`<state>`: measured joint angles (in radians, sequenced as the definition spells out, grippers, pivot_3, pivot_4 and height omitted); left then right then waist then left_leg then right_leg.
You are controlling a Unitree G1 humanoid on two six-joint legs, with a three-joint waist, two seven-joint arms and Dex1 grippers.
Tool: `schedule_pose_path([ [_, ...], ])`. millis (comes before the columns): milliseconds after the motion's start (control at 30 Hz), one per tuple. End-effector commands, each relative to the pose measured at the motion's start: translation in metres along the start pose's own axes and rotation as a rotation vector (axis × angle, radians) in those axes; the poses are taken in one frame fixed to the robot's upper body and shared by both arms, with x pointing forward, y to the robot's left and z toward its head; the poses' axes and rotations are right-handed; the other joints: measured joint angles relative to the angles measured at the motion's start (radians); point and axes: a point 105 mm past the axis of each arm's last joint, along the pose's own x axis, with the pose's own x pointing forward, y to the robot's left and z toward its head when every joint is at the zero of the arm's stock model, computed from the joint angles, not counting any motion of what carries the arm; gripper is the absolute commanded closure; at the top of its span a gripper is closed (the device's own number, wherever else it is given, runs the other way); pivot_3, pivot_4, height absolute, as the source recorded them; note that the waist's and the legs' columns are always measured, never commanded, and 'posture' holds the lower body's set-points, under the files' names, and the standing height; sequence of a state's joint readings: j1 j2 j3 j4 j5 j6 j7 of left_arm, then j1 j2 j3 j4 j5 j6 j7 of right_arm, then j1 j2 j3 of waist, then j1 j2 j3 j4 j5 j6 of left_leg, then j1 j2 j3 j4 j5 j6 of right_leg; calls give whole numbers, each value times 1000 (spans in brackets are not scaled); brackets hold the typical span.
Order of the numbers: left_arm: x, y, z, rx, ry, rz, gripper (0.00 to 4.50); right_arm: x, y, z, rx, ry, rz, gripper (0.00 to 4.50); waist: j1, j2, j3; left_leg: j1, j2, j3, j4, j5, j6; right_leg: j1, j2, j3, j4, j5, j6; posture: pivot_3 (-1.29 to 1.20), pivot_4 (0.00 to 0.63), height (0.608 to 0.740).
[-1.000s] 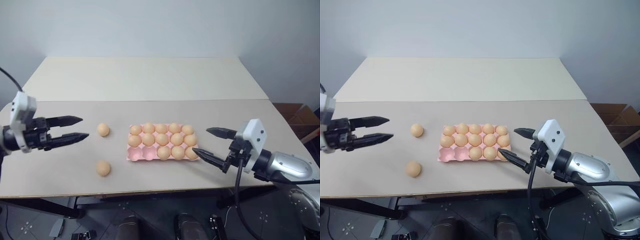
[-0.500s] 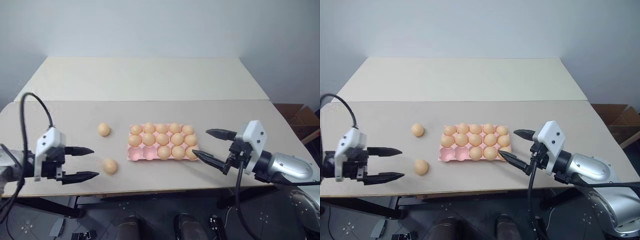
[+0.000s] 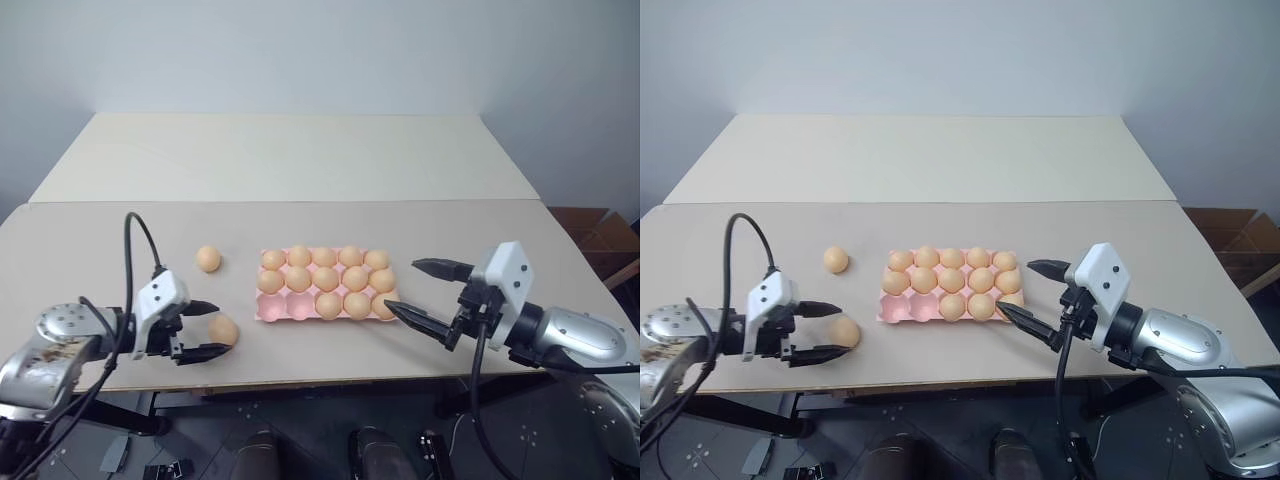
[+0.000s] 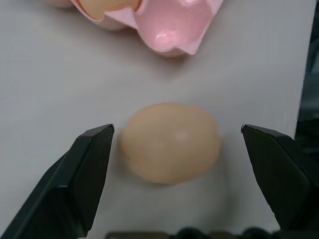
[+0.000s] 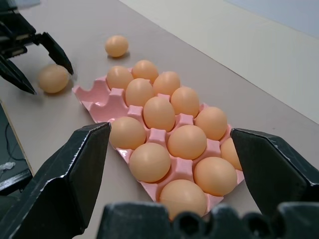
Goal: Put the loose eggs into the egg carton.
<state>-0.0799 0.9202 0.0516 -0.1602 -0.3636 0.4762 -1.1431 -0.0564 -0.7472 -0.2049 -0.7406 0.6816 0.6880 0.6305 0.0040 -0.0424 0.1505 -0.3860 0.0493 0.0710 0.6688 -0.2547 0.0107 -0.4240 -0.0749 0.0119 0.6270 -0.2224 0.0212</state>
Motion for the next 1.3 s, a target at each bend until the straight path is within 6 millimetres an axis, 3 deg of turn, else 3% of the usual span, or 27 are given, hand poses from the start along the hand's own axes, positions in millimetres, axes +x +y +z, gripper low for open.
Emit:
schedule_pose_path([
  [33, 5, 3, 5, 35, -11, 10, 40, -2, 4, 11, -37, -33, 4, 0, 0, 0, 0, 0, 0, 0, 0, 0, 0, 0, 0, 0, 0, 0, 0, 0, 150, 740],
  [67, 8, 4, 6, 35, -19, 15, 40, -3, 4, 11, -36, -33, 3, 0, 2, 0, 0, 0, 0, 0, 0, 0, 0, 0, 0, 0, 0, 0, 0, 0, 150, 740],
  [167, 12, 7, 8, 18, -24, 29, 597, -2, 4, 11, -35, -36, 1, 0, 3, 0, 0, 0, 0, 0, 0, 0, 0, 0, 0, 0, 0, 0, 0, 0, 150, 740],
  [300, 9, 8, 12, 28, -35, 41, 1819, -3, 4, 11, -34, -34, -4, 0, 3, 0, 0, 0, 0, 0, 0, 0, 0, 0, 0, 0, 0, 0, 0, 0, 150, 740],
  [333, 8, 8, 13, 34, -35, 46, 1928, -3, 4, 11, -34, -34, -5, 0, 3, 0, 0, 0, 0, 0, 0, 0, 0, 0, 0, 0, 0, 0, 0, 0, 150, 740],
  [500, -5, 7, 18, 76, -43, 50, 1941, -3, 3, 11, -34, -35, -11, 0, 2, 0, 0, 0, 0, 0, 0, 0, 0, 0, 0, 0, 0, 0, 0, 0, 150, 740],
  [700, -11, -11, 76, 152, -262, -86, 1941, -1, 1, 11, -39, -35, -12, 0, 11, 0, 0, -1, 0, -1, 2, 0, 0, 0, -1, -1, 0, 0, 0, 0, 150, 740],
  [767, -3, -14, 88, 176, -304, -95, 1941, 0, 1, 11, -39, -35, -13, 0, 9, 0, 0, -1, 0, -1, 3, 0, 0, 1, -1, -1, 0, 1, 1, 0, 150, 740],
  [833, 23, -21, 98, 185, -341, -113, 1941, 0, 1, 11, -42, -35, -15, 0, 8, 0, 0, -1, -1, -1, 3, 0, 0, 2, -1, 0, 0, 1, 2, 0, 150, 740],
  [967, 58, -25, 102, 188, -334, -95, 1941, 1, 2, 12, -46, -42, -24, 0, 8, 0, 0, -2, -1, -2, 6, 0, 1, 2, 0, 0, 0, 2, 3, 0, 150, 740],
  [1067, 74, -25, 107, 162, -339, -93, 1941, -1, 3, 12, -48, -42, -33, 0, 5, 0, 0, -3, -1, -2, 8, 0, 1, 2, 0, 0, 0, 3, 4, 0, 150, 740],
  [1267, 75, -21, 112, 162, -336, -73, 42, -2, 4, 13, -46, -48, -44, 0, 0, 0, 0, -2, -1, -3, 8, 0, 1, 2, 1, 0, 1, 3, 3, 0, 150, 740],
  [1300, 72, -20, 114, 175, -342, -64, 14, -2, 5, 13, -45, -49, -45, 0, -1, 0, 0, -2, -1, -3, 8, 0, 1, 2, 1, 0, 1, 3, 3, 0, 150, 740],
])
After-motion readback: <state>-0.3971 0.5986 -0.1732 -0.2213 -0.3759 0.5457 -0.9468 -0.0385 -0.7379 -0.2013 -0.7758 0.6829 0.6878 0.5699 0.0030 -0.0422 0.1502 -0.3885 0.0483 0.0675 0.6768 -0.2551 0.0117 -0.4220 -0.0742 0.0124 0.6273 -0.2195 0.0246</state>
